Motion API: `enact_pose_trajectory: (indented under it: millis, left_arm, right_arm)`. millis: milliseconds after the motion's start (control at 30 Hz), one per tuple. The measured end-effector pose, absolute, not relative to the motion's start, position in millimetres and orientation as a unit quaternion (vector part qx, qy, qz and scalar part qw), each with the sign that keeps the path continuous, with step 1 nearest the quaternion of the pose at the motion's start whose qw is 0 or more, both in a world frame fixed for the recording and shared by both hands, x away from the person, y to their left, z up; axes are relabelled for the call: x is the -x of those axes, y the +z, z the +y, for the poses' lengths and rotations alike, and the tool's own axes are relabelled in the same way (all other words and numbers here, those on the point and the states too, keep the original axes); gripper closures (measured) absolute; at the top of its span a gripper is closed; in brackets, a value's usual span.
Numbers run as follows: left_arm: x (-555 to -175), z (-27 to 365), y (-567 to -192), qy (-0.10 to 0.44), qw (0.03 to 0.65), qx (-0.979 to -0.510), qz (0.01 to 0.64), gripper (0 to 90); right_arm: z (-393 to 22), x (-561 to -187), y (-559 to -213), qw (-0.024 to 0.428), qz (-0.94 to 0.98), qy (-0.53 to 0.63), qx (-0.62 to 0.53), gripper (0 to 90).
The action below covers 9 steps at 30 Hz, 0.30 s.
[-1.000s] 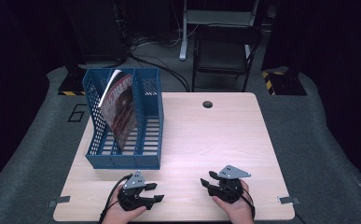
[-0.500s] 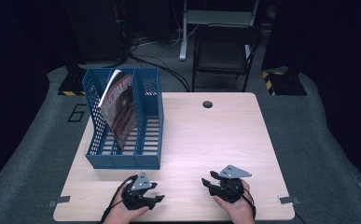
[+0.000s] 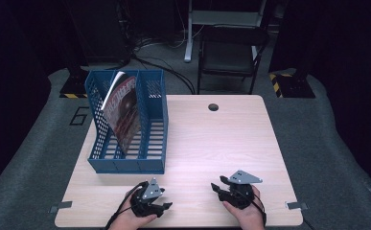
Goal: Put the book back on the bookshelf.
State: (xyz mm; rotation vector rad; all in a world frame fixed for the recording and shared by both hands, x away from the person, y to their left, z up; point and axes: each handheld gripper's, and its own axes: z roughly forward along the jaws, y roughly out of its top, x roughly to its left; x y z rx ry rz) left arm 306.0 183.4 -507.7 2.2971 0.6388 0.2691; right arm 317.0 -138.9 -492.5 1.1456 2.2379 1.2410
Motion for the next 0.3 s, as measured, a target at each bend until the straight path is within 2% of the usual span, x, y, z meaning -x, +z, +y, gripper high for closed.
enact_pose_trajectory:
  millis: [300]
  left_arm:
    - [-310.2, 175.7, -511.9, 0.097, 0.360, -0.892, 0.257, 39.1]
  right_arm:
    - [-141.8, -314.3, -493.7, 0.172, 0.785, 0.429, -0.412, 52.2]
